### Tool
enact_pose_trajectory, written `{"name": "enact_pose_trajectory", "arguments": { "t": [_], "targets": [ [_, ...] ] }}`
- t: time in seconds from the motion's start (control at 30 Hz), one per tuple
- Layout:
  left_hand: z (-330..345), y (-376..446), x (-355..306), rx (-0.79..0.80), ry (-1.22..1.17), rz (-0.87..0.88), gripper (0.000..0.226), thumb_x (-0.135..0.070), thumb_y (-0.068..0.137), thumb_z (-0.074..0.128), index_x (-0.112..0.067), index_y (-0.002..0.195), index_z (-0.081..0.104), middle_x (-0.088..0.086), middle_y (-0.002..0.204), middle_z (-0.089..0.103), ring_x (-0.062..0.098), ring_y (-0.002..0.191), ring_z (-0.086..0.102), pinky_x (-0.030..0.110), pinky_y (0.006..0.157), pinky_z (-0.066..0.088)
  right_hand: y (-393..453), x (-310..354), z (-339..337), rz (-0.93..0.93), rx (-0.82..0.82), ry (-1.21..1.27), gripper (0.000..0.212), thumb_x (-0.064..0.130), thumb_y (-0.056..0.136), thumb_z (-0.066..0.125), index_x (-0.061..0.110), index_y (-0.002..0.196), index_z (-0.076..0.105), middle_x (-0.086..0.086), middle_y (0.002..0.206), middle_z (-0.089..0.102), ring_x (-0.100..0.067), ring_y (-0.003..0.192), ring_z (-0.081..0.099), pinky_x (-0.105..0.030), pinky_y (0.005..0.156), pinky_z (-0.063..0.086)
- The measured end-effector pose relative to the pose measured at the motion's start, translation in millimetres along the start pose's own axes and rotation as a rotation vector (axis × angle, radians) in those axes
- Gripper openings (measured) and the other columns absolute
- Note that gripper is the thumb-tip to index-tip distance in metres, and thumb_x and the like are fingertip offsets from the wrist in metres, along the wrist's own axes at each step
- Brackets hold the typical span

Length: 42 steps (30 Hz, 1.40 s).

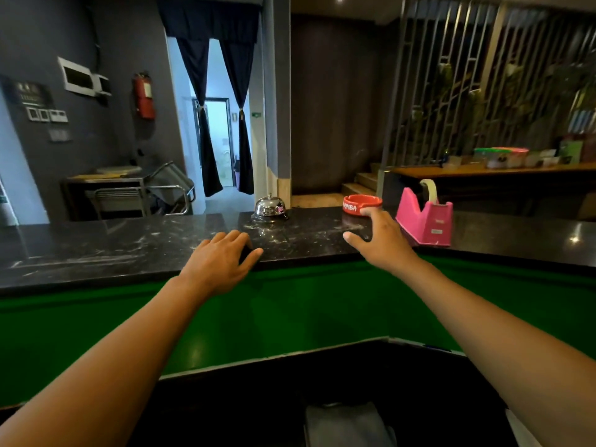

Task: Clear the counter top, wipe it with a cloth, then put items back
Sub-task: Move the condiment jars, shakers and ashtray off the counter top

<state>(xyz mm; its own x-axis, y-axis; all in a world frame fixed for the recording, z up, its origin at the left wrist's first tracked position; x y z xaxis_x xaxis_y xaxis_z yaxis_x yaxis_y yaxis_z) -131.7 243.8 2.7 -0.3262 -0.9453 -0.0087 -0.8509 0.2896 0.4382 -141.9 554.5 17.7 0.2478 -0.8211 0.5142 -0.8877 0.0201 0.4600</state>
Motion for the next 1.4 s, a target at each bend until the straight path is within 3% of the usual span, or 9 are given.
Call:
{"name": "enact_pose_trajectory", "arguments": {
  "t": [0.13, 0.4, 0.63, 0.73, 0.83, 0.97, 1.17, 1.4],
  "targets": [
    [11.7, 18.1, 6.8, 0.096, 0.02, 0.083, 0.067, -0.073, 0.087, 0.001, -0.032, 0.113, 0.047, -0.007, 0.113, 0.052, 0.016, 0.111, 0.05, 0.038, 0.099, 0.039, 56.4, -19.8, 10.2, 0.091, 0.002, -0.036, 0.082, 0.054, 0.08, 0.069, 0.019, 0.143, 0.03, -0.007, 0.149, 0.032, -0.031, 0.134, 0.036, -0.045, 0.109, 0.036],
    [16.1, 21.2, 9.1, 0.102, -0.01, 0.13, 0.067, -0.071, 0.085, -0.003, -0.039, 0.126, 0.04, -0.016, 0.13, 0.047, 0.004, 0.122, 0.04, 0.032, 0.109, 0.028, 159.6, -67.1, 21.5, 0.3, 0.009, -0.113, 0.104, 0.068, 0.066, 0.072, 0.02, 0.148, 0.028, -0.007, 0.153, 0.03, -0.034, 0.138, 0.032, -0.051, 0.109, 0.034],
    [17.0, 21.2, 9.8, 0.093, -0.062, 0.155, 0.075, -0.072, 0.083, -0.004, -0.038, 0.137, 0.037, -0.018, 0.147, 0.036, -0.002, 0.14, 0.022, 0.023, 0.114, 0.013, 194.3, -93.8, 35.2, 0.346, 0.137, -0.079, 0.111, 0.076, 0.057, 0.073, 0.017, 0.144, 0.036, -0.007, 0.145, 0.042, -0.03, 0.128, 0.044, -0.038, 0.092, 0.038],
    [18.0, 21.9, 9.8, 0.097, -0.072, 0.147, 0.078, -0.072, 0.083, -0.004, -0.037, 0.139, 0.036, -0.018, 0.149, 0.034, -0.001, 0.142, 0.02, 0.024, 0.116, 0.013, 199.2, -92.5, 39.8, 0.334, 0.106, -0.103, 0.111, 0.075, 0.053, 0.075, 0.016, 0.14, 0.039, -0.008, 0.141, 0.045, -0.03, 0.124, 0.047, -0.041, 0.094, 0.041],
    [19.4, 22.0, 11.0, 0.102, -0.068, 0.141, 0.078, -0.072, 0.084, -0.004, -0.036, 0.141, 0.034, -0.016, 0.151, 0.033, 0.001, 0.143, 0.021, 0.028, 0.119, 0.016, 194.6, -85.2, 39.7, 0.339, 0.106, -0.135, 0.105, 0.075, 0.052, 0.075, 0.015, 0.133, 0.045, -0.007, 0.132, 0.051, -0.027, 0.111, 0.05, -0.038, 0.086, 0.044],
    [19.4, 21.2, 11.2, 0.09, -0.059, 0.153, 0.073, -0.07, 0.087, -0.002, -0.034, 0.135, 0.039, -0.013, 0.144, 0.042, 0.004, 0.139, 0.03, 0.03, 0.117, 0.021, 172.1, -61.4, 40.4, 0.232, 0.114, -0.107, 0.099, 0.07, 0.056, 0.077, 0.014, 0.131, 0.047, -0.005, 0.127, 0.052, -0.019, 0.102, 0.047, -0.033, 0.082, 0.043],
    [18.5, 21.8, 9.9, 0.097, -0.061, 0.136, 0.06, -0.065, 0.092, 0.006, -0.033, 0.126, 0.044, -0.01, 0.129, 0.052, 0.009, 0.125, 0.046, 0.033, 0.109, 0.028, 119.0, -4.1, 32.5, 0.032, 0.157, -0.098, 0.102, 0.07, 0.056, 0.076, 0.02, 0.139, 0.042, -0.003, 0.136, 0.047, -0.023, 0.118, 0.048, -0.034, 0.089, 0.044],
    [9.7, 11.2, 4.4, 0.082, -0.094, 0.065, 0.06, -0.064, 0.092, 0.014, -0.027, 0.121, 0.052, -0.004, 0.127, 0.054, 0.016, 0.127, 0.045, 0.039, 0.111, 0.029, 51.8, 63.2, 10.1, -0.116, 0.22, -0.081, 0.103, 0.073, 0.052, 0.075, 0.024, 0.137, 0.043, 0.0, 0.13, 0.049, -0.015, 0.107, 0.046, -0.03, 0.084, 0.044]
  ]
}}
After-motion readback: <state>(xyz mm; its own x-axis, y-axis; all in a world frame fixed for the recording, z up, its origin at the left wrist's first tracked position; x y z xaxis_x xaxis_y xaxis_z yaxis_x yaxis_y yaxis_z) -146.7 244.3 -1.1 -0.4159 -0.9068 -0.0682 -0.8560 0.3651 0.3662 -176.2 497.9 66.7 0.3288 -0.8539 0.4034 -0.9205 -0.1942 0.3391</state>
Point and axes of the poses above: each hand's wrist, its own y-axis towards the middle knuckle, its own z-axis out of the palm, x = y × z, the point moved 2 cm from there along y, towards the middle knuckle
